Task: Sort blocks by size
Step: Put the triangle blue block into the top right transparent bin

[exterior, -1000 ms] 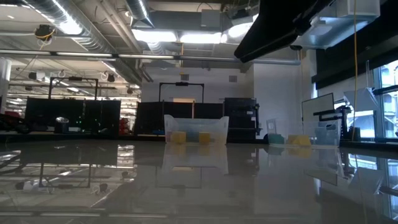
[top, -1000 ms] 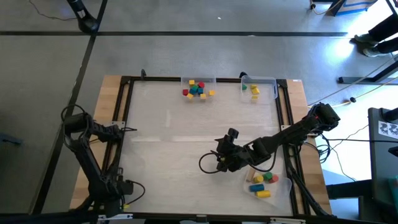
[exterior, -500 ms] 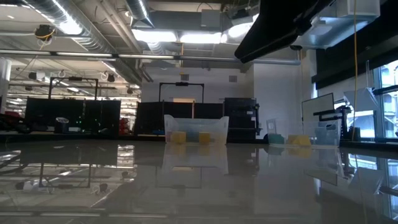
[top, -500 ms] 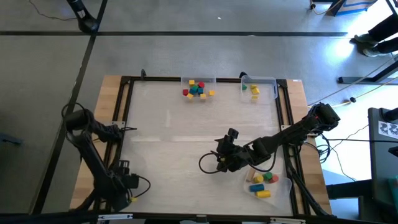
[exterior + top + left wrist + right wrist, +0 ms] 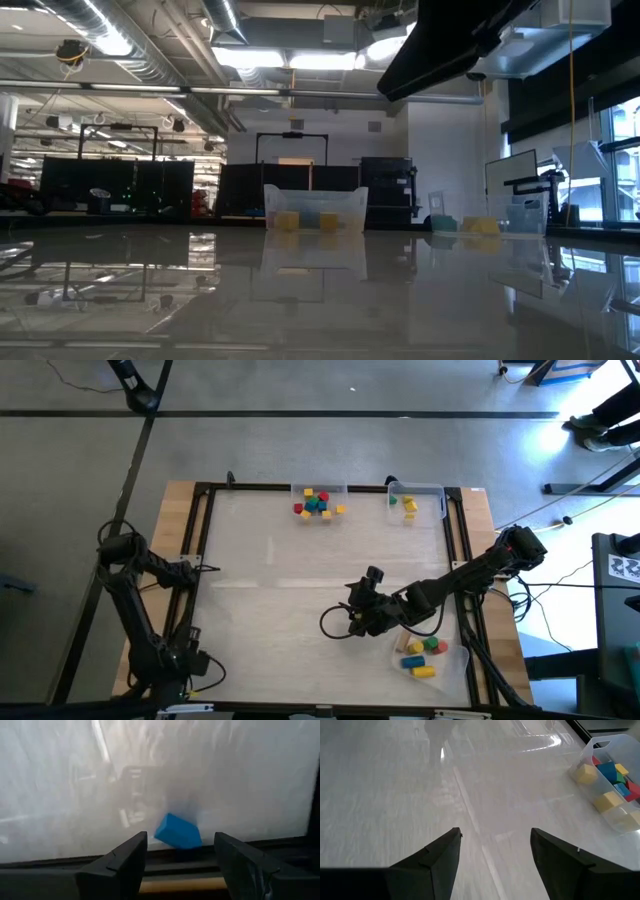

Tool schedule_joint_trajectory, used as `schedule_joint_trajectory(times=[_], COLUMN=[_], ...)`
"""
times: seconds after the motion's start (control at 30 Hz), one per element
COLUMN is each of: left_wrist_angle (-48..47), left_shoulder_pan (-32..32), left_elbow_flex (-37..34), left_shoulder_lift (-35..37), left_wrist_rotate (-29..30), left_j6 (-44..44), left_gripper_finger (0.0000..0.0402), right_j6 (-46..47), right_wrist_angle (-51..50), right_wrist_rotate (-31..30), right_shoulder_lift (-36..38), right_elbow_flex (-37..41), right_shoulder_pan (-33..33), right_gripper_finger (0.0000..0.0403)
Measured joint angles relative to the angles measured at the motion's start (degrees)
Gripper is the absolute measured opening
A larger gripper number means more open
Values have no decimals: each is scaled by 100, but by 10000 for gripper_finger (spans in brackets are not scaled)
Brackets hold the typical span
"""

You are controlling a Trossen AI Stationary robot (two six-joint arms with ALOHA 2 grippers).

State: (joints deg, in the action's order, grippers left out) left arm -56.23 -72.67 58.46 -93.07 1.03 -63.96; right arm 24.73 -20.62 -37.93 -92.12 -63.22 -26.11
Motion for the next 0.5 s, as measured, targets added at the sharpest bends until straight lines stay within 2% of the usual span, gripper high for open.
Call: schedule_joint_trajectory(times=[0.23, 0.5], left_wrist_angle=[127, 170], left_shoulder_pan=[-15, -15], left_elbow_flex=[-2, -2], left_shoulder_lift=[-248, -483], left_wrist_rotate=[217, 98], left_j6=[884, 1144], left_gripper_finger=[219, 219], right_j6=[0, 1], right_wrist_angle=[3, 7], right_wrist_rotate=[-63, -110], right_shoulder_lift=[0, 0], right_elbow_flex=[0, 0], right_shoulder_pan=[0, 0], right_gripper_finger=[239, 239])
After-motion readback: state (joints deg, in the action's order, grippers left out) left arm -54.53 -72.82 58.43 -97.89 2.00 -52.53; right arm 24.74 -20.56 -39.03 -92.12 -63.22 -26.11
